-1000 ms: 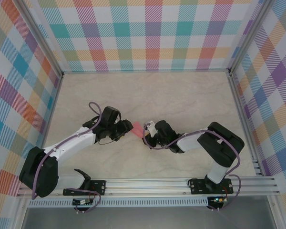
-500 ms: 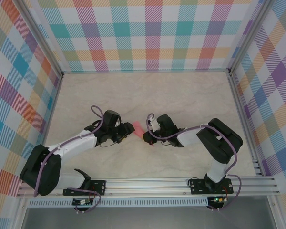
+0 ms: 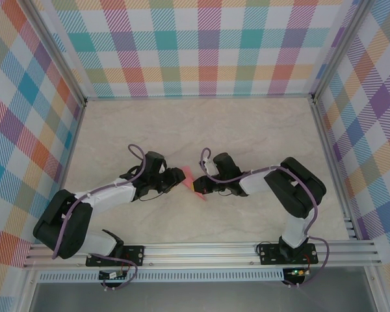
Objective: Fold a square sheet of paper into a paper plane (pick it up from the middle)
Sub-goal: Fold the wing for the fifth time at the center of the table.
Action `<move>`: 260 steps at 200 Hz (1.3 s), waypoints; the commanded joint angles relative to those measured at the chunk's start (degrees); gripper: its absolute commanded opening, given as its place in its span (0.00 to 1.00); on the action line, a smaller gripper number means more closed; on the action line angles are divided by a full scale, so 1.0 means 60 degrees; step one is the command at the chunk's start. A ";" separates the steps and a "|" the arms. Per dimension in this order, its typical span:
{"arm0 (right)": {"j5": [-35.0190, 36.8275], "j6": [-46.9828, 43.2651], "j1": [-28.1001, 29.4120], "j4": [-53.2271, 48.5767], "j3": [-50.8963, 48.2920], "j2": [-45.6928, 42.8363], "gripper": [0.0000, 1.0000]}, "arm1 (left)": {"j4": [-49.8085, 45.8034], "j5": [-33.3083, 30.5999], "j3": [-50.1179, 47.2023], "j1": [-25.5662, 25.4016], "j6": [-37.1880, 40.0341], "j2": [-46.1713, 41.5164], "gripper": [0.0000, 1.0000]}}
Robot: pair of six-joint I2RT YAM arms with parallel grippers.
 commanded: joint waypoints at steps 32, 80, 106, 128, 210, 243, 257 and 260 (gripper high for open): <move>-0.0861 0.0854 -0.0306 0.0016 0.0400 0.0369 0.00 | 0.1005 0.0175 -0.0253 -0.0156 0.0303 0.0461 0.38; -0.1304 0.1137 -0.0498 -0.0021 0.0572 0.0644 0.00 | 0.1373 0.0208 -0.0238 -0.0184 0.0564 0.0660 0.34; -0.1464 0.1335 -0.0585 0.0114 0.0569 0.0801 0.00 | 0.1619 0.0222 -0.0313 -0.0202 0.0691 0.0783 0.31; -0.1555 0.1371 -0.0603 0.0201 0.0555 0.0815 0.00 | 0.1775 0.0237 -0.0326 -0.0216 0.0811 0.0913 0.29; -0.1947 0.1909 -0.0880 0.0332 0.0573 0.0968 0.00 | 0.2419 0.0413 -0.0344 -0.0341 0.1155 0.1473 0.25; -0.1952 0.1985 -0.0925 0.0124 0.0607 0.1052 0.00 | 0.2648 0.0457 -0.0333 -0.0363 0.1239 0.1671 0.24; -0.1925 0.1993 -0.0940 0.0070 0.0632 0.1080 0.00 | 0.2723 0.0457 -0.0327 -0.0363 0.1263 0.1709 0.23; -0.1921 0.2003 -0.0940 0.0041 0.0646 0.1090 0.00 | 0.2728 0.0457 -0.0333 -0.0366 0.1260 0.1709 0.23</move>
